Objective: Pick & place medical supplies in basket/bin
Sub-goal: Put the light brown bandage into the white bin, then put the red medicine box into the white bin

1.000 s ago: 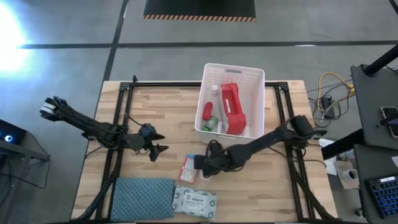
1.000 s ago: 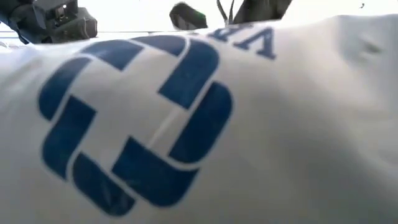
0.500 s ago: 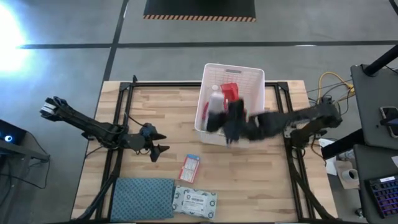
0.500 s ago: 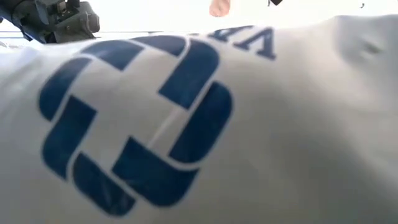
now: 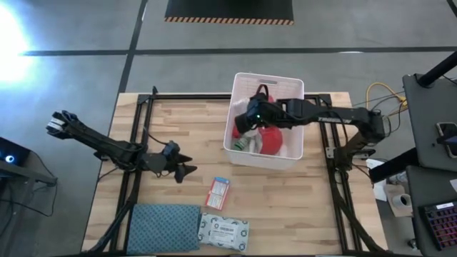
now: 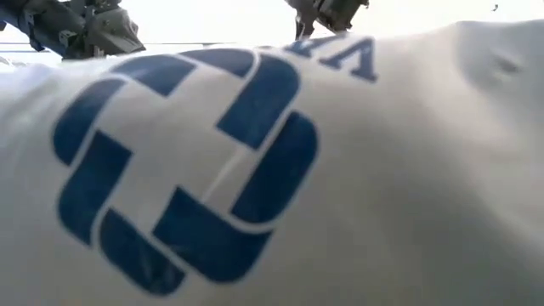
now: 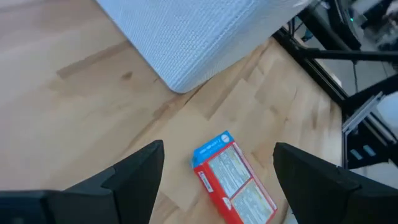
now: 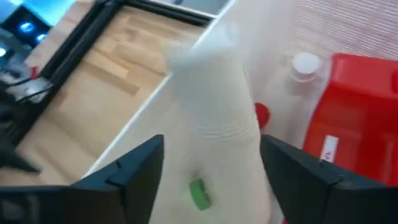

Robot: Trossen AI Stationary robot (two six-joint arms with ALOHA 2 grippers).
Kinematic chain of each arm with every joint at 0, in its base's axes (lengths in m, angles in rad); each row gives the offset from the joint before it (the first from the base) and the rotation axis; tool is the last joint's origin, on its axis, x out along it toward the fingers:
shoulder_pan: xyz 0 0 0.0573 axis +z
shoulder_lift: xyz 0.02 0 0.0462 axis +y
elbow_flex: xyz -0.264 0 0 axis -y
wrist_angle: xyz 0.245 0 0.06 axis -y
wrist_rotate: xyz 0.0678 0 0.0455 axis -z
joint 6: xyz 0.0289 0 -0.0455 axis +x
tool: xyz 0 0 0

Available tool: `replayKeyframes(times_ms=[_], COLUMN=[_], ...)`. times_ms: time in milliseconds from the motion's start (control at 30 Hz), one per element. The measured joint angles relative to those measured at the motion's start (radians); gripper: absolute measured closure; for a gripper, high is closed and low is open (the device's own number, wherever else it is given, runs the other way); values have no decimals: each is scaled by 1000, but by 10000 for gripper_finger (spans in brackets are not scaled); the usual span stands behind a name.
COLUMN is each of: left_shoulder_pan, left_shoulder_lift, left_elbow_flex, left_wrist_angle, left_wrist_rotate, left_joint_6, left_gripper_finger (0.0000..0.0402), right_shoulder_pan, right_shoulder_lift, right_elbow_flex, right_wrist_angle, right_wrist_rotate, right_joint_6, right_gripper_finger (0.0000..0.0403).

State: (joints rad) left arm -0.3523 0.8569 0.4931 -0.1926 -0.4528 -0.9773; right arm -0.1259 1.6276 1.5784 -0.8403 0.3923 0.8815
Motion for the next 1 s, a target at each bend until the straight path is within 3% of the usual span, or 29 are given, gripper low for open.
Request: replayKeyframes(times_ms=[233,500,667,1000], left_shoulder_pan=[1,0,0,2], left_shoulder_lift=[59,246,365,603], left_elbow_flex=[0,-7,-6,2], left_wrist_angle=[-6,32,173,354], left_wrist_rotate=[31,204,320,461], left_joint_6=[-83,-16,46,49], left_gripper_finger=[121,121,121,121], right_shoulder_pan=[56,277,389,607], right_shoulder_lift=[-5,-18,-4,151], right_elbow_flex=[0,0,-5,-52], right_wrist_angle=[-2,30,33,45], right_wrist_rotate=[-1,-129,-290,-286], right_joint_6=[-29,-102,230,880], right_gripper_finger=[94,93,108,134])
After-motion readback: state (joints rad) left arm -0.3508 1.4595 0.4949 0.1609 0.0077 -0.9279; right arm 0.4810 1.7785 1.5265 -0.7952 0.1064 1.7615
